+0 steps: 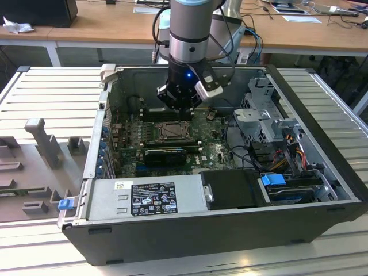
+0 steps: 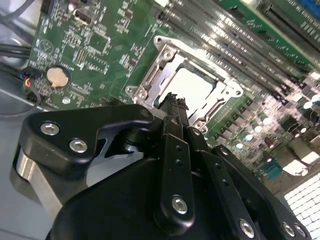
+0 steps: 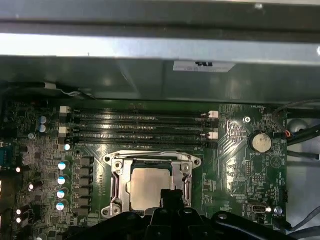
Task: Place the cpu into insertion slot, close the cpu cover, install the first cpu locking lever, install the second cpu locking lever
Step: 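Install the second cpu locking lever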
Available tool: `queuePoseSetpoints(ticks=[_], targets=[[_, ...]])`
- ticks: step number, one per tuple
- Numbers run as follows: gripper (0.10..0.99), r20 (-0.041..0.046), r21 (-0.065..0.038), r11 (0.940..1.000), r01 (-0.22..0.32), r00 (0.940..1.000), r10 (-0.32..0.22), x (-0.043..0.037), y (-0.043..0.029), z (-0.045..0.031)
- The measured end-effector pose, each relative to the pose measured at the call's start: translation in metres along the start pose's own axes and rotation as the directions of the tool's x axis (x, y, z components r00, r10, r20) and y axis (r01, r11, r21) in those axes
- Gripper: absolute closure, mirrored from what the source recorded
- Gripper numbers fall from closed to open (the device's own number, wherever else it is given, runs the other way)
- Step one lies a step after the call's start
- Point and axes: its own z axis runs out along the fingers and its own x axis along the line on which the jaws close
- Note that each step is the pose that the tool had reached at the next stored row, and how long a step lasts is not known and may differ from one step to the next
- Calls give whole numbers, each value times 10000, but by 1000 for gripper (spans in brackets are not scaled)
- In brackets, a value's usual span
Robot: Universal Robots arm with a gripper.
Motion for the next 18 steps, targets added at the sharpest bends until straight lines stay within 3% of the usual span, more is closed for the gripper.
queuePoseSetpoints(ticks=[4, 7, 13, 14, 15, 16, 17, 18], targets=[[980, -52, -16, 10000, -3, 10000, 3, 3, -82, 24], [980, -51, -100, 9999, 17, 10000, -18, 9, -180, 31], [980, -52, -115, 9999, 38, 10000, -38, 15, -303, 28], [980, -48, -219, 9998, 42, 10000, -43, 18, -335, 28], [980, -39, -492, 9988, 43, 10000, -45, 21, -356, 28], [980, -33, -667, 9978, 44, 10000, -47, 27, -369, 28], [980, -29, -777, 9970, 45, 10000, -48, 33, -384, 28], [980, -28, -798, 9968, 45, 10000, -47, 36, -399, 29]])
